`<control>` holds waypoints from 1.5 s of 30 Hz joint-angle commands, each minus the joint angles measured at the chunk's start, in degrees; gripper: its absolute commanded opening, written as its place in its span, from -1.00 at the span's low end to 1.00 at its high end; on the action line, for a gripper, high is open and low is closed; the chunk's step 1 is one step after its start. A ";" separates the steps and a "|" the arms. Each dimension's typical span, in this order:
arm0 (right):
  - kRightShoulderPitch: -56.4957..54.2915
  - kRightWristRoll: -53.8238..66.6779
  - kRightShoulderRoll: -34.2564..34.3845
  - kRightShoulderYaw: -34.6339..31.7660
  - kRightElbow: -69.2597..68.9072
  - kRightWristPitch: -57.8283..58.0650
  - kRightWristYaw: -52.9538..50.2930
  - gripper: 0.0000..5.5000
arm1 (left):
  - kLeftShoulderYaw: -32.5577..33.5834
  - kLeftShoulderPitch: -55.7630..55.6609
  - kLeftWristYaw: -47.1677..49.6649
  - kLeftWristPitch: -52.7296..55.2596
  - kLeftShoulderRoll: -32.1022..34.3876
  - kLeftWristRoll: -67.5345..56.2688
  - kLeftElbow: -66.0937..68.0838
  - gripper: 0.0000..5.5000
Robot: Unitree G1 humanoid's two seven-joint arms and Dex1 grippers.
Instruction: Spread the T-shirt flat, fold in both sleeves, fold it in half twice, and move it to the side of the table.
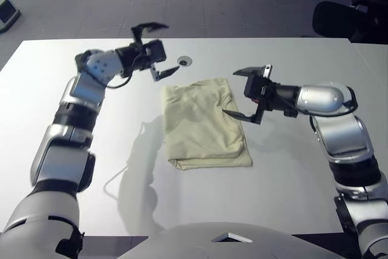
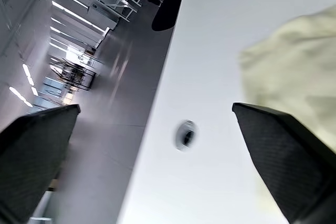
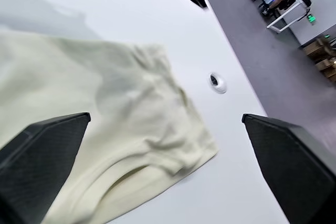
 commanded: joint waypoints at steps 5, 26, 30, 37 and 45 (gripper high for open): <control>43.18 10.63 -11.17 -25.41 -31.15 5.79 15.91 0.96 | 22.92 52.67 -17.48 33.94 21.84 -33.96 -57.99 0.96; 47.10 -0.34 -13.82 -12.32 -21.78 -12.44 3.13 0.96 | 0.49 61.57 5.56 12.33 6.16 35.09 -59.72 0.96; 45.66 -1.97 -14.52 -9.90 -19.22 -14.29 1.85 0.96 | -2.30 56.78 6.32 14.00 3.90 39.81 -54.91 0.87; 39.32 -9.66 -14.56 -2.30 -15.13 -18.15 -1.90 0.96 | -4.53 54.26 3.46 15.47 3.72 38.40 -53.59 0.34; 31.95 -22.80 -13.41 6.60 -3.57 -30.32 -10.16 0.78 | -6.27 52.26 0.73 14.82 4.07 36.59 -52.67 -0.21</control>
